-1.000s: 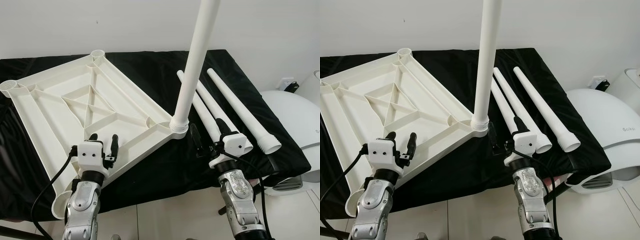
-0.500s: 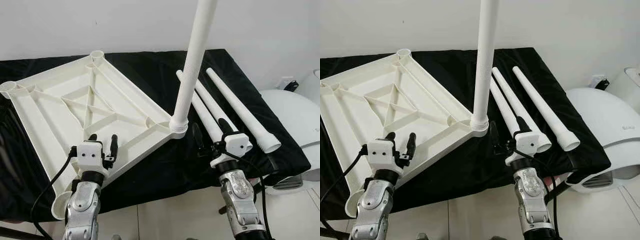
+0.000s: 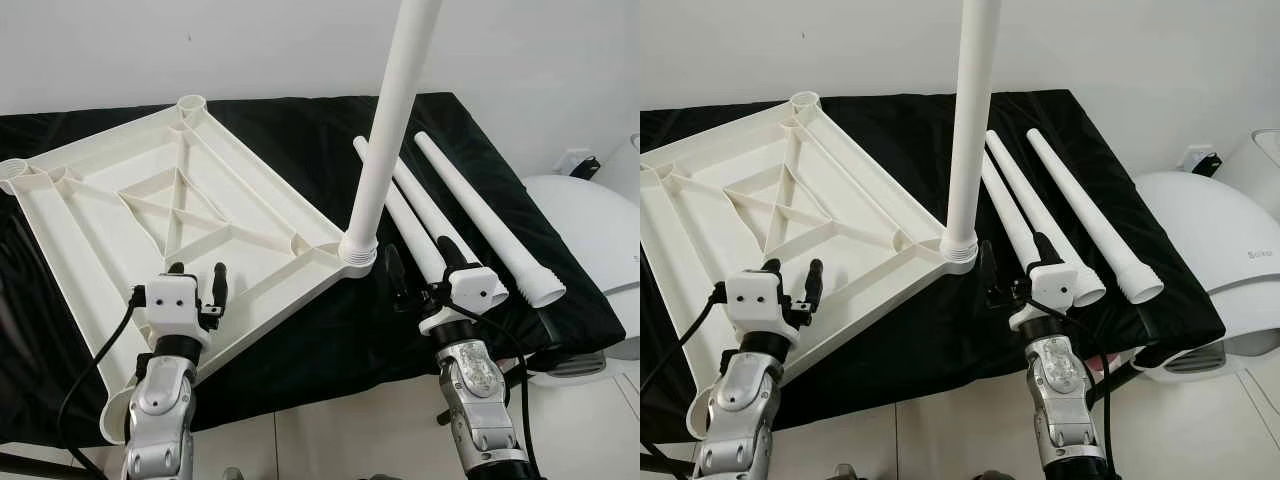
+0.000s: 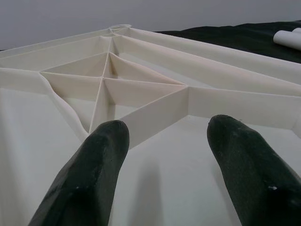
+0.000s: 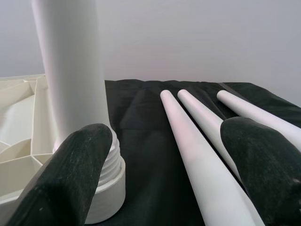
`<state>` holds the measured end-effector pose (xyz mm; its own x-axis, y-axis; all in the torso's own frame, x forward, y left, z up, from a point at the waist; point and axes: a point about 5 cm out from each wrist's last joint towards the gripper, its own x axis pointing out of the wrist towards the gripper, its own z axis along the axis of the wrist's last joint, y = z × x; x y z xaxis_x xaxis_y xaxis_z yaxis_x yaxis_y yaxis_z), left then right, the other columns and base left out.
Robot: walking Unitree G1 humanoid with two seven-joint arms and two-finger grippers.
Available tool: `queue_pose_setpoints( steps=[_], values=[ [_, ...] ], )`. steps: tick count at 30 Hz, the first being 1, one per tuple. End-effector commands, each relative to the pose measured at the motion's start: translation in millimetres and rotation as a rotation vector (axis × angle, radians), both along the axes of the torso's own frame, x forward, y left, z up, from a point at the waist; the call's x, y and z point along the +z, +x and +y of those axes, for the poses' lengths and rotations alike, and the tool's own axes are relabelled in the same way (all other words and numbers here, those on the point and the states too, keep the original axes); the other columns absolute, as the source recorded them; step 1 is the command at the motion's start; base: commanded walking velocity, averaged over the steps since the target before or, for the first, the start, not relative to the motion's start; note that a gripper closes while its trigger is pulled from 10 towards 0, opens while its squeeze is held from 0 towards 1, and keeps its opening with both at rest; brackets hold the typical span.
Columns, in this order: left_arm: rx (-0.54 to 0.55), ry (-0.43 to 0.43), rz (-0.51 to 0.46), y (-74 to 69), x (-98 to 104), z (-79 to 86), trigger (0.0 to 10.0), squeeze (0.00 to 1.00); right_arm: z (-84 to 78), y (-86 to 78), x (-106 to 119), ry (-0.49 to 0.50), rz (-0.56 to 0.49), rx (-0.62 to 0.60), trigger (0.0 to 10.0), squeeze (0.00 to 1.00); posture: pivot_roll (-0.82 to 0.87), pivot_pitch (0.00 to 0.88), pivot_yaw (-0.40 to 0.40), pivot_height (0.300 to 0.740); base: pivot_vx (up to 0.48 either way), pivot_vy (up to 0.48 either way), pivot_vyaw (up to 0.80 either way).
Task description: Building children table
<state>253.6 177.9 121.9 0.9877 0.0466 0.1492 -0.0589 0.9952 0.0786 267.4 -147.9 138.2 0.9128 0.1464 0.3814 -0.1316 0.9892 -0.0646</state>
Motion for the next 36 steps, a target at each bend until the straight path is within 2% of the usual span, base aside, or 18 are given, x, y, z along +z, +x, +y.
queue_pose_setpoints(
  steps=[1,2,5,10,11,14,20,26,36],
  values=[
    [0.244,-0.034,0.061,-5.7,-14,14.6,10.0,0.0,-0.2,-1.7,-3,0.003,0.008,-0.005,10.0,0.0,0.03,0.136,0.003,0.74,0.0,0.0,0.0],
    [0.283,-0.047,0.073,-5.4,-14,19.3,10.0,0.0,-0.4,-2.1,-3,0.004,0.008,-0.009,10.0,0.0,0.03,0.138,0.004,0.74,0.0,0.0,0.0],
    [0.297,-0.049,0.077,-5.3,-15,21.6,10.0,0.0,-0.8,-2.5,-3,0.005,0.008,-0.012,10.0,0.0,0.03,0.137,0.003,0.74,0.0,0.0,0.0],
    [0.263,-0.047,0.066,-4.8,-12,17.3,10.0,0.0,-0.8,-2.5,-3,0.004,0.008,-0.013,10.0,0.0,0.03,0.137,0.002,0.74,0.0,0.0,0.0],
    [0.191,-0.016,0.038,-4.6,-8,6.9,10.0,0.0,0.5,-1.9,-3,0.001,0.005,-0.008,10.0,0.0,0.04,0.137,-0.001,0.74,0.0,0.0,0.0],
    [0.159,0.007,0.024,-5.1,-5,-0.2,10.0,0.0,1.2,-1.1,-2,0.002,0.002,-0.004,10.0,0.0,0.04,0.135,-0.003,0.74,0.0,0.0,0.0],
    [0.154,0.002,0.035,-5.8,-5,-1.1,10.0,0.0,1.5,-0.9,-2,0.004,0.003,0.0,10.0,0.0,0.04,0.133,-0.006,0.74,0.0,0.0,0.0],
    [0.178,0.001,0.069,-10.2,-15,7.9,10.0,0.0,-0.5,0.9,-5,0.001,0.019,-0.002,10.0,0.0,0.05,0.128,-0.014,0.74,0.0,0.0,0.0],
    [0.162,-0.004,0.065,-10.9,-14,4.3,10.0,0.0,2.4,3.9,-5,0.0,0.016,0.016,10.0,0.0,0.07,0.115,-0.028,0.74,0.0,0.0,0.0]
  ],
)
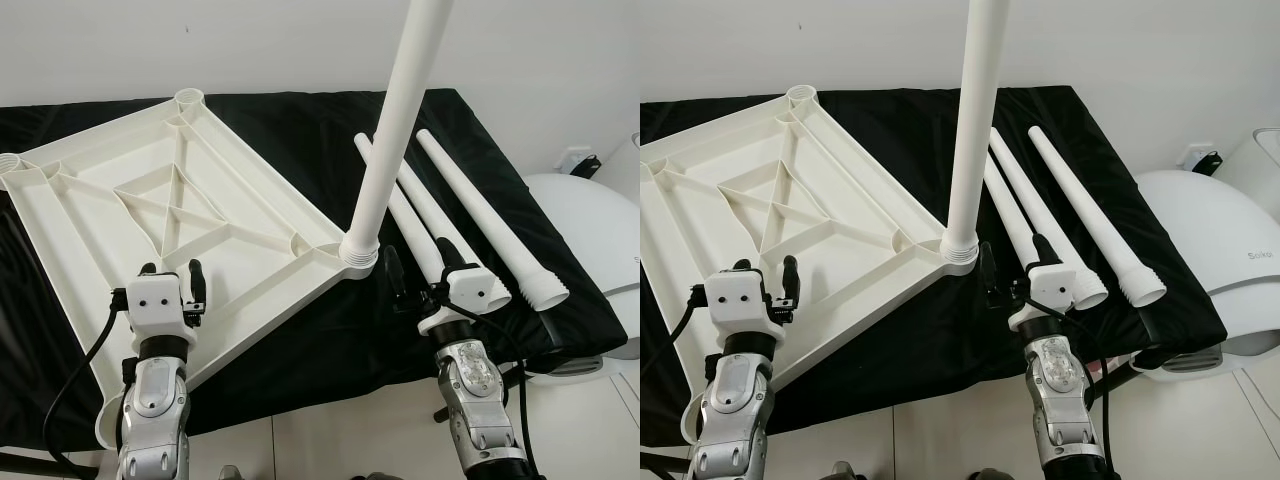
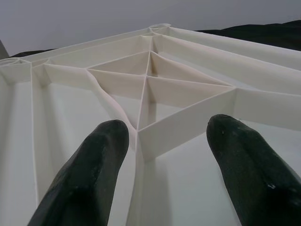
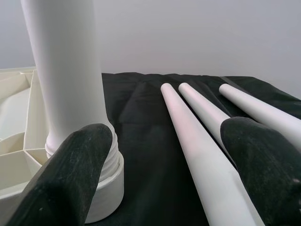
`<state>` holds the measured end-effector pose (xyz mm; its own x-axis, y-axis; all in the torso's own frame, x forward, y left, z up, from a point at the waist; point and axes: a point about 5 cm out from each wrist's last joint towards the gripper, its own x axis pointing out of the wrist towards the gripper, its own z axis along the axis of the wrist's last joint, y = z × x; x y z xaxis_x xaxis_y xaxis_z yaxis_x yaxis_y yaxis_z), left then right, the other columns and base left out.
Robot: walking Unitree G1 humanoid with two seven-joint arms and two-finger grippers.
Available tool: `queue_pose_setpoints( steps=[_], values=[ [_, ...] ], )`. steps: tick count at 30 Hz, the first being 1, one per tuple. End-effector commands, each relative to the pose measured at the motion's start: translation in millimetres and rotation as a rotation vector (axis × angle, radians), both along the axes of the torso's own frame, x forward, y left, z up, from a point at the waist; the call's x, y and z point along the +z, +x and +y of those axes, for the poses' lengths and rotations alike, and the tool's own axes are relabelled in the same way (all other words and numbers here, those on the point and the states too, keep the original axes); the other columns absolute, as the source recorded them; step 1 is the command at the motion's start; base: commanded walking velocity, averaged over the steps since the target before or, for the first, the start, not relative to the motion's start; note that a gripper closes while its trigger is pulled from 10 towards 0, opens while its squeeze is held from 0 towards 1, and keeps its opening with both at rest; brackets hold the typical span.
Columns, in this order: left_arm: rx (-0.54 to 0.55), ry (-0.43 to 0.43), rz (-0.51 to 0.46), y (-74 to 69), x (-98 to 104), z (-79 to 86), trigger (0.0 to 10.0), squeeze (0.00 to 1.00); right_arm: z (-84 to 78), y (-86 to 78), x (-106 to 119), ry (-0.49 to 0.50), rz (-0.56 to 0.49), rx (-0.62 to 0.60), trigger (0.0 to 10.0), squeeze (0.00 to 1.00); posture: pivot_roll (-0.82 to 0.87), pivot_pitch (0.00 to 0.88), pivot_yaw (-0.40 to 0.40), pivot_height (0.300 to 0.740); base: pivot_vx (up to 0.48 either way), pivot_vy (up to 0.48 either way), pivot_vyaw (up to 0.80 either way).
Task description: Building children table
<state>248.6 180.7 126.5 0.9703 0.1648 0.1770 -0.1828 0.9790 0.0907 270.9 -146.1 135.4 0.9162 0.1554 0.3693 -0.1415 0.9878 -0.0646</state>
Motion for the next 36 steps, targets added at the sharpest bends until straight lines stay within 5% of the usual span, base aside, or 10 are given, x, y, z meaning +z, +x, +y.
queue_pose_setpoints(
  steps=[1,36],
  values=[
    [0.039,-0.025,0.089,-5.9,-18,1.6,10.0,0.0,0.6,0.4,-2,0.002,0.004,0.007,10.0,0.0,0.07,0.115,-0.028,0.74,0.0,0.0,0.0],
    [-0.059,-0.064,0.059,6.4,-15,-12.3,10.0,0.0,0.0,10.4,3,-0.012,-0.014,0.035,10.0,0.0,0.06,0.074,-0.05,0.74,0.0,0.0,0.0]
  ],
)
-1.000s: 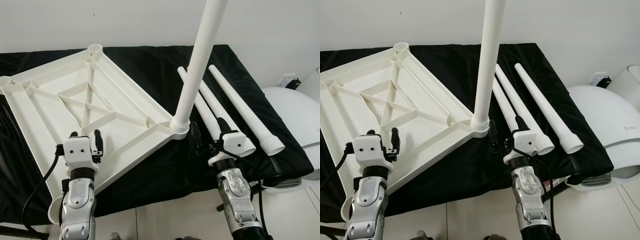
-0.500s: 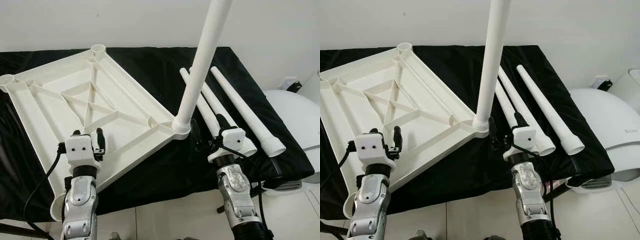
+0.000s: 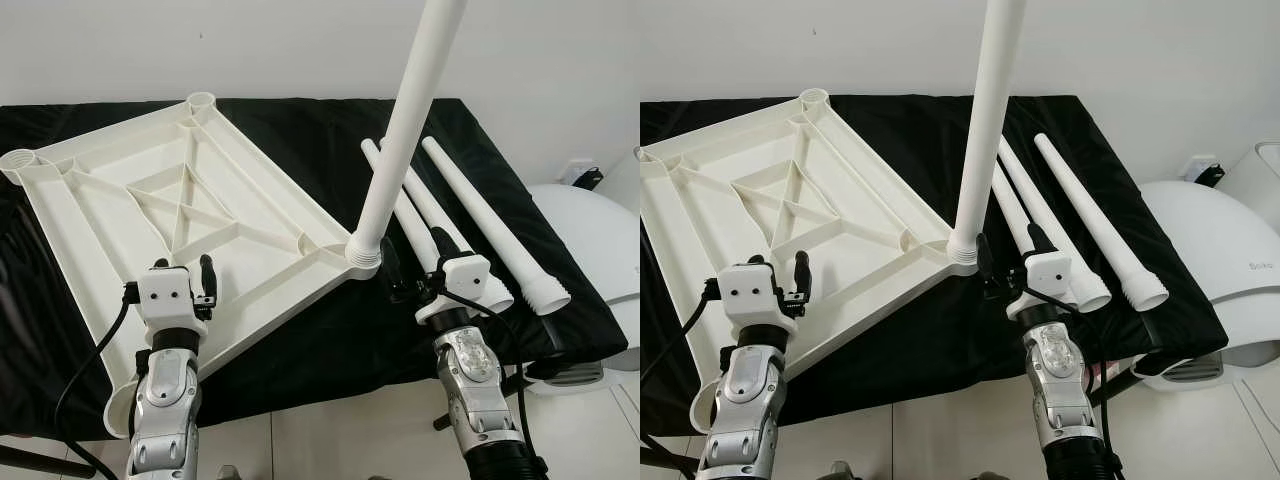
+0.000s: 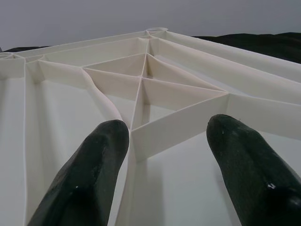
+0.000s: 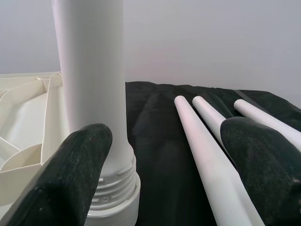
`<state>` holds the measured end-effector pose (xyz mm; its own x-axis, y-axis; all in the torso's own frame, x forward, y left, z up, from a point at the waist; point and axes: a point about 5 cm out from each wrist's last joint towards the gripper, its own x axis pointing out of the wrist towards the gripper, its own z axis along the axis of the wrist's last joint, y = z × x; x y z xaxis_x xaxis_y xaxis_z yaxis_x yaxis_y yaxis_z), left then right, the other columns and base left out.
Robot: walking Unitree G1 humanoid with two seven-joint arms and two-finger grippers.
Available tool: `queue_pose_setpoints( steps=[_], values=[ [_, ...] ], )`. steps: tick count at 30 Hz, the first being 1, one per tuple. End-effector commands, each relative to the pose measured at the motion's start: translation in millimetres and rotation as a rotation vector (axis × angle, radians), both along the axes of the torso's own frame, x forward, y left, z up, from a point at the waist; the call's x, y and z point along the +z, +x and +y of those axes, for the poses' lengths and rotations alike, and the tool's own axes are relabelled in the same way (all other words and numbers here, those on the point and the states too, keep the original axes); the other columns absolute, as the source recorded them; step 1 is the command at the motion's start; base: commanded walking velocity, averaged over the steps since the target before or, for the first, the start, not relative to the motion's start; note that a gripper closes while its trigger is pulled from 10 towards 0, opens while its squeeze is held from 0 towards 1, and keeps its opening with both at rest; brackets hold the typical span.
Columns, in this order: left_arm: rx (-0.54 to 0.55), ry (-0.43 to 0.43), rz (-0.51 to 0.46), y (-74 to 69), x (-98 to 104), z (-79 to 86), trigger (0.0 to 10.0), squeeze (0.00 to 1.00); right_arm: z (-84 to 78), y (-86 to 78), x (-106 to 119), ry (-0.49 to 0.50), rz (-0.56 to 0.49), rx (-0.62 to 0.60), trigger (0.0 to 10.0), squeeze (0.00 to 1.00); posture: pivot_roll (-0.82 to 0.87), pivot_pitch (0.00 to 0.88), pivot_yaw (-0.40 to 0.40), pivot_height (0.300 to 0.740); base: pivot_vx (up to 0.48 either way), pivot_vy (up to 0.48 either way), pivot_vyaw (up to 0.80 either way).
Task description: Building children table
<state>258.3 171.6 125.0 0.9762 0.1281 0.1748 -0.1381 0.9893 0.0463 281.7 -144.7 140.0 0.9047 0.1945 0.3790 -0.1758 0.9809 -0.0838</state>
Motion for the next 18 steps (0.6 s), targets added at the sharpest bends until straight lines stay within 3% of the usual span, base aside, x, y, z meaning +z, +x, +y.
queue_pose_setpoints(
  steps=[1,18],
  values=[
    [-0.014,-0.018,0.063,-3.3,-13.8,-3.2,10.0,0.0,-1.4,-0.4,-1.7,0.005,0.0,-0.001,10.0,0.0,0.06,0.074,-0.05,0.74,0.0,0.0,0.0],
    [-0.01,-0.009,0.055,-5.5,-13.8,-3.0,10.0,0.0,-1.4,0.6,-0.9,-0.007,-0.004,0.005,10.0,0.0,0.06,0.087,-0.059,0.74,0.0,0.0,0.0]
  ],
)
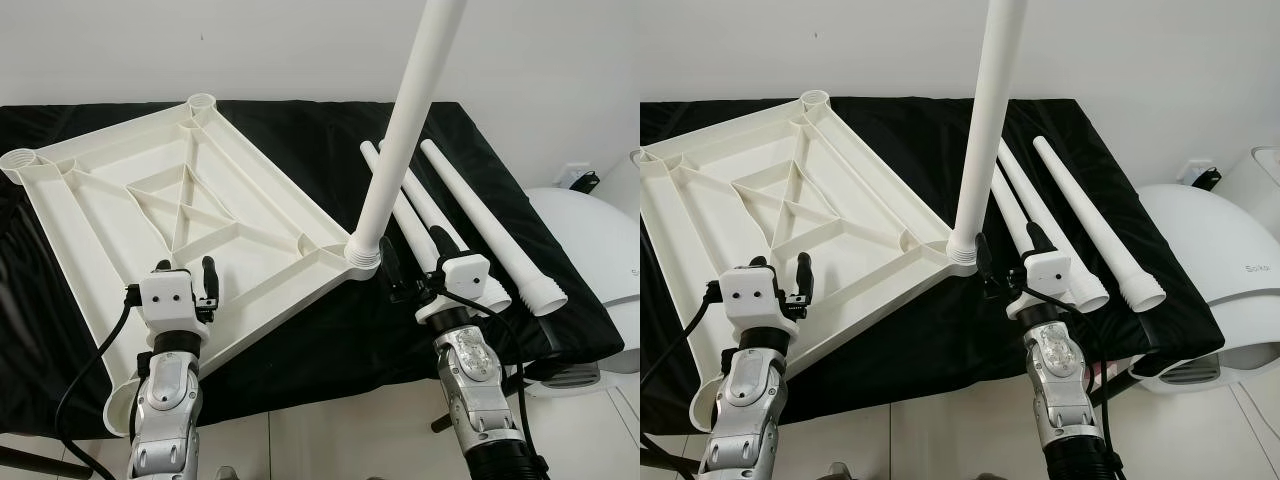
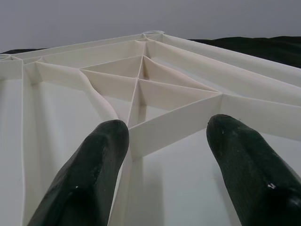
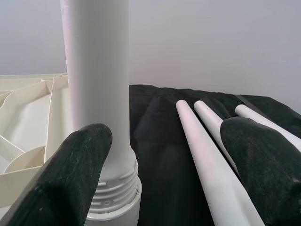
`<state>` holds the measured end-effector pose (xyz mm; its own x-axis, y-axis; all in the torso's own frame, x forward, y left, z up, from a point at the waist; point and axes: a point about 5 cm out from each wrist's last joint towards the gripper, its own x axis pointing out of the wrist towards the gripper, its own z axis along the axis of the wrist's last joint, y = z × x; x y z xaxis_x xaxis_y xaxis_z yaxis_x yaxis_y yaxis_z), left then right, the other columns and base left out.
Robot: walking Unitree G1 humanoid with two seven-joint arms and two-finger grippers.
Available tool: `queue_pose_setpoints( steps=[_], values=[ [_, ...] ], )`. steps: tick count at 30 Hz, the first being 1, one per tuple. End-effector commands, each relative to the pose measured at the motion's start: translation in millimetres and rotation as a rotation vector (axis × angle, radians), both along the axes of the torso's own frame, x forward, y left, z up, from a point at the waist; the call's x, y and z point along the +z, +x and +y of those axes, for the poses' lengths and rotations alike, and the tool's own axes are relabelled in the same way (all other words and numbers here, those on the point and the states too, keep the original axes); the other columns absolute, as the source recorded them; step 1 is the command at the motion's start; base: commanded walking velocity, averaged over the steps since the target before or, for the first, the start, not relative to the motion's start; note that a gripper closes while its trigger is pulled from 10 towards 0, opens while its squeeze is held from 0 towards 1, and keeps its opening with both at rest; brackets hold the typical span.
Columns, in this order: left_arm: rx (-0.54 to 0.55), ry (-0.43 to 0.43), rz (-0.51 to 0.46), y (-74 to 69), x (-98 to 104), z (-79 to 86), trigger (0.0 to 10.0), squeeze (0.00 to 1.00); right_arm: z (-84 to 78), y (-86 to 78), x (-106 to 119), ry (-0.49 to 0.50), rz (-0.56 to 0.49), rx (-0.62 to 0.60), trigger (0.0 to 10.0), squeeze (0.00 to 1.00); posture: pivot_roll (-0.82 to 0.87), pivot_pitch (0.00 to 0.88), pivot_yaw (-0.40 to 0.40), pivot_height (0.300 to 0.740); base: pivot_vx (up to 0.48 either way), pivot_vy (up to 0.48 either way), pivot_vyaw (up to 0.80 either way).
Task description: Building children table
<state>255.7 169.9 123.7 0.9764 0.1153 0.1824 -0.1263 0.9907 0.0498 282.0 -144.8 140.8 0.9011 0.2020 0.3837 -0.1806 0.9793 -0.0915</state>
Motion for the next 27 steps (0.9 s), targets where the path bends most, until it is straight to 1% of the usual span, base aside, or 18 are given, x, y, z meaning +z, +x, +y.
queue_pose_setpoints(
  steps=[1,27],
  values=[
    [0.002,-0.013,0.063,-2.9,-12.5,-1.3,10.0,0.0,-1.3,0.3,-1.7,0.0,0.002,-0.001,10.0,0.0,0.06,0.087,-0.059,0.74,0.0,0.0,0.0],
    [-0.005,-0.016,0.059,-3.5,-11.5,-3.7,10.0,0.0,-4.6,0.2,0.2,-0.01,0.002,-0.007,10.0,0.0,0.05,0.109,-0.069,0.74,0.0,0.0,0.0]
  ],
)
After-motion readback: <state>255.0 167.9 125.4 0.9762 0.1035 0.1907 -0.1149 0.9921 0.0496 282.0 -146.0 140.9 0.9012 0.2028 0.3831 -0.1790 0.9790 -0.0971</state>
